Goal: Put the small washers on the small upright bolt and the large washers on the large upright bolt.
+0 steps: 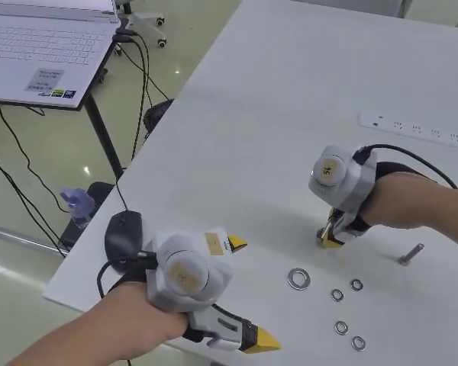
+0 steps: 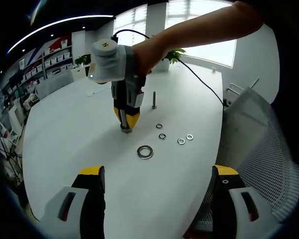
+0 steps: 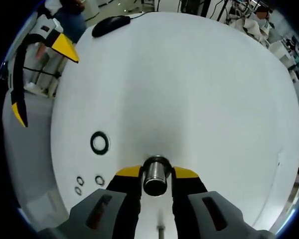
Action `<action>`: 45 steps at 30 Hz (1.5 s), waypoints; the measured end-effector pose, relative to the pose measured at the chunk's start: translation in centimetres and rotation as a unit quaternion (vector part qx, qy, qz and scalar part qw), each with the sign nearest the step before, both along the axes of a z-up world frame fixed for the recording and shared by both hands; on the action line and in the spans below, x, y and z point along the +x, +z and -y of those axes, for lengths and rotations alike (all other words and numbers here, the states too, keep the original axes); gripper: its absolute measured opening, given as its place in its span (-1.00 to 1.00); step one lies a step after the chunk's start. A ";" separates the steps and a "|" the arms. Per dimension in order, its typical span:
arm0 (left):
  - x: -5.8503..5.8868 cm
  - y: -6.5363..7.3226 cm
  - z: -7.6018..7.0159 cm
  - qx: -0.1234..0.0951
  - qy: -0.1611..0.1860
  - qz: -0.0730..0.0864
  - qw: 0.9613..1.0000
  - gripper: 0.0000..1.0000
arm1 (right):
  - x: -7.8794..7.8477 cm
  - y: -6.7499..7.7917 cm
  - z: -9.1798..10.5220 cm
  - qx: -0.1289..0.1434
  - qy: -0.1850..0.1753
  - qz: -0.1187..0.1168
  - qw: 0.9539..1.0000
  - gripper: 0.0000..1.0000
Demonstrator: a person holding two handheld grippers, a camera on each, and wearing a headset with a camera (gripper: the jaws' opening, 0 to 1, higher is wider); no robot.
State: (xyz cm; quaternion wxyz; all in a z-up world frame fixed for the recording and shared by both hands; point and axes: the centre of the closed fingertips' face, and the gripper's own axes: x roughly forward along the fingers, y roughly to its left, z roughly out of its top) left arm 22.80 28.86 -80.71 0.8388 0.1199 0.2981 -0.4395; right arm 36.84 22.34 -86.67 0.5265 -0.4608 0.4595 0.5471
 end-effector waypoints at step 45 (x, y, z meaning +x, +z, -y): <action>0.2 1.3 -0.1 0.005 -0.003 0.009 1.000 0.77 | -1.5 6.8 -0.5 0.085 0.041 0.018 0.995 -0.35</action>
